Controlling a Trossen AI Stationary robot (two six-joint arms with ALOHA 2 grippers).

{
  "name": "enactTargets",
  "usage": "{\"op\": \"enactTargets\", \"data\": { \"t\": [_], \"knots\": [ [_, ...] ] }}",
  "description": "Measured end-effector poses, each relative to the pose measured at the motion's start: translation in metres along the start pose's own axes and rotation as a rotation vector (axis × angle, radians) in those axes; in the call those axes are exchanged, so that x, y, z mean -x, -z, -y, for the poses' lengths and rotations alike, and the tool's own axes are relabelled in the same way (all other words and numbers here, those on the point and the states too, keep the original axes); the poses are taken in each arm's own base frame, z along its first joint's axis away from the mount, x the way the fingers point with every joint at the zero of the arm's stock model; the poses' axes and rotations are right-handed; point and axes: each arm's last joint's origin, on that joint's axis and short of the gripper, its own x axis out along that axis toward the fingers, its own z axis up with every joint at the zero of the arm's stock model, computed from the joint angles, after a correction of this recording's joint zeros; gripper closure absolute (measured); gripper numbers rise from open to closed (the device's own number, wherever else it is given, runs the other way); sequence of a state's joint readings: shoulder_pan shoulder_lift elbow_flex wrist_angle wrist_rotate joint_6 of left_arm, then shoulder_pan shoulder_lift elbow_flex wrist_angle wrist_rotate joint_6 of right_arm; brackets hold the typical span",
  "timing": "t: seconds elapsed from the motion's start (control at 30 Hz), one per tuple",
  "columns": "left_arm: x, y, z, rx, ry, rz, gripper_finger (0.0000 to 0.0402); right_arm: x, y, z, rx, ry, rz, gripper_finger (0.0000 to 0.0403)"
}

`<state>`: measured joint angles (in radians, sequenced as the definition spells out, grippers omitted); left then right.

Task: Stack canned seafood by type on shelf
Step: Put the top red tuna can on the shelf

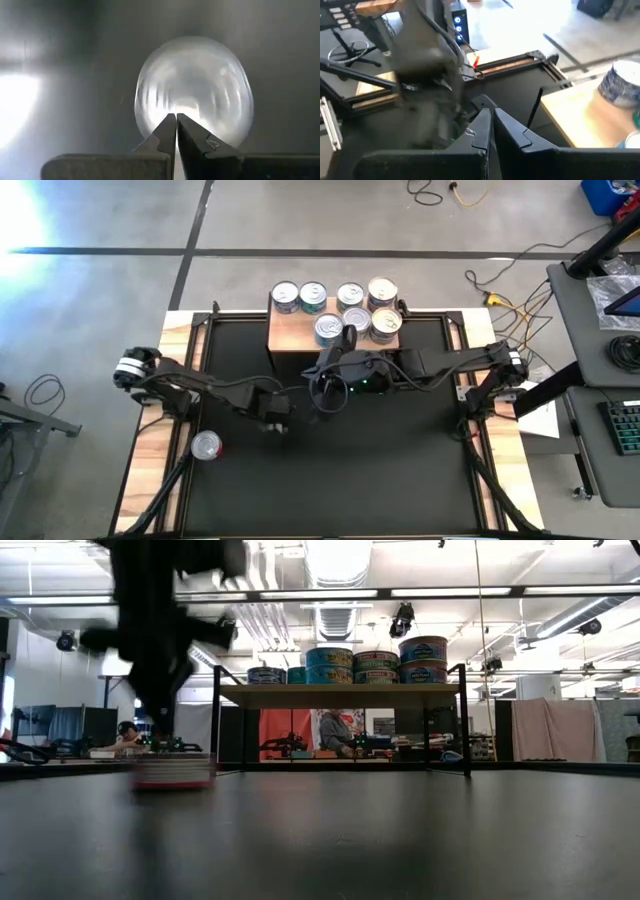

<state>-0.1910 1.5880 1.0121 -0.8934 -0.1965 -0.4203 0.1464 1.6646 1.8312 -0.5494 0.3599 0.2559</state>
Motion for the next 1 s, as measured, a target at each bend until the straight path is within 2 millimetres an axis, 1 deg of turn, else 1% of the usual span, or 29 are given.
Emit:
{"op": "enactTargets", "data": {
  "t": [0.1,0.13,0.2,0.27,0.33,0.43,0.57,0.67,0.73,0.83,0.93,1.0],
  "knots": [
    [0.032,-0.02,0.01,-0.083,0.074,0.18,0.0402,-0.001,0.005,0.001,-0.049,0.01,-0.033,0.039],
    [0.039,-0.023,0.011,-0.101,0.077,0.206,0.0402,-0.001,0.007,0.001,-0.055,0.017,-0.056,0.039],
    [0.045,-0.022,0.009,-0.12,0.037,0.191,0.0402,0.0,0.014,0.001,-0.069,0.032,-0.116,0.039],
    [0.046,-0.019,0.004,-0.123,-0.008,0.182,0.0402,0.003,0.024,0.0,-0.073,0.054,-0.2,0.039],
    [0.038,-0.013,-0.004,-0.12,-0.047,0.139,0.0402,0.004,0.038,-0.002,-0.099,0.085,-0.293,0.039],
    [0.015,-0.001,-0.01,-0.101,-0.073,0.074,0.0402,0.005,0.071,-0.01,-0.161,0.15,-0.44,0.039],
    [-0.014,0.019,-0.008,-0.065,-0.037,0.023,0.0402,0.012,0.128,-0.026,-0.217,0.227,-0.67,0.039],
    [-0.028,0.035,-0.001,-0.041,0.037,0.008,0.0402,0.02,0.171,-0.032,-0.321,0.354,-0.808,0.039],
    [-0.035,0.043,0.007,-0.045,0.084,0.019,0.0402,0.024,0.194,-0.031,-0.394,0.45,-0.855,0.039],
    [-0.041,0.052,0.016,-0.053,0.121,0.063,0.0402,0.024,0.22,-0.024,-0.49,0.541,-0.936,0.039],
    [-0.042,0.056,0.023,-0.052,0.128,0.096,0.0401,0.017,0.239,-0.012,-0.585,0.573,-0.995,0.039],
    [-0.041,0.057,0.026,-0.06,0.134,0.099,0.0401,0.01,0.247,-0.005,-0.63,0.559,-1.011,0.039]
  ]
}}
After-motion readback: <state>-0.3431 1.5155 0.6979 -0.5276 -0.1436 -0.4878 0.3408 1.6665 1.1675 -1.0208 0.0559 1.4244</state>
